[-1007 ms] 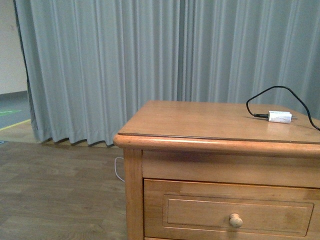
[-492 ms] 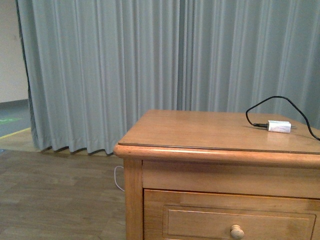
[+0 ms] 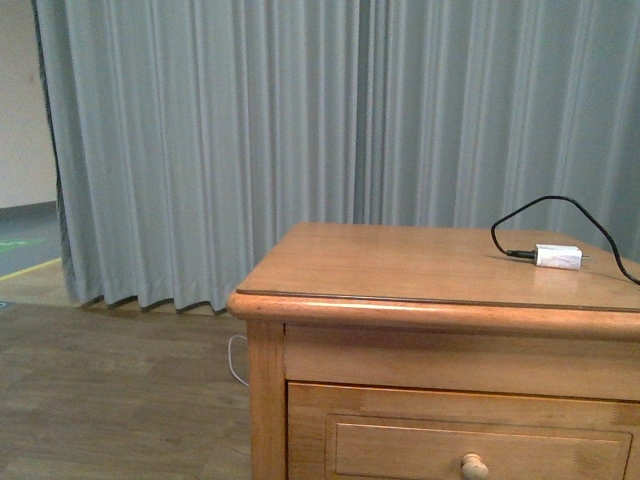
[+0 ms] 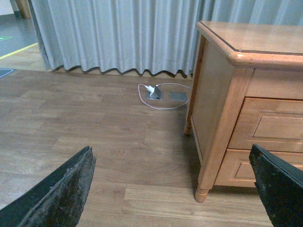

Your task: Place pink marker in drawer with both arms

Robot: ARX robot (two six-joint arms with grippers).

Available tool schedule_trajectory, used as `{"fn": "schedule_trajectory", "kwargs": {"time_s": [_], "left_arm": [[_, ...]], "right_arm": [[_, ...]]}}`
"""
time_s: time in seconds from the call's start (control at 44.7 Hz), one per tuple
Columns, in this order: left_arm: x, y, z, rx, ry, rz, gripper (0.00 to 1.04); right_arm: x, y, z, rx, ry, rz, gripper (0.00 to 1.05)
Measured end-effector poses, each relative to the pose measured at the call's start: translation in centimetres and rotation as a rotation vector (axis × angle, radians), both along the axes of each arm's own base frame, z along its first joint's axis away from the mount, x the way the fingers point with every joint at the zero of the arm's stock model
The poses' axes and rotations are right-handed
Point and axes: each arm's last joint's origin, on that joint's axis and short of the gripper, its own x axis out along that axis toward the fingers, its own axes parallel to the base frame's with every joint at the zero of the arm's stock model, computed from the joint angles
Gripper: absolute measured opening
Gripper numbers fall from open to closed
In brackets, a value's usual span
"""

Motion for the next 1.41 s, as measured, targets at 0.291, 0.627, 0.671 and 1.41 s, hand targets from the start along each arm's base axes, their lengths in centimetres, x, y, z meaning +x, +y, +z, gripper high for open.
{"fn": "schedule_trajectory", "kwargs": {"time_s": [0.291, 0.627, 0.671, 1.41], "left_arm": [[0.0, 0.0, 0.0, 0.000, 0.000, 0.000, 0.99], [0.0, 0.0, 0.0, 0.000, 0.000, 0.000, 0.99], [0.0, 0.0, 0.0, 0.000, 0.000, 0.000, 0.99], [0.0, 0.0, 0.0, 0.000, 0.000, 0.000, 0.99]], "right_arm": [[-0.6, 0.0, -1.1, 0.000, -0.008, 0.000, 0.01], [-2.0, 0.0, -1.7, 0.000, 0.007, 0.002, 0.01], [-2.1, 0.0, -1.6, 0.000, -0.006, 0.002, 0.01], [-2.1, 0.0, -1.6, -0.001, -0.003, 0.002, 0.96]]}}
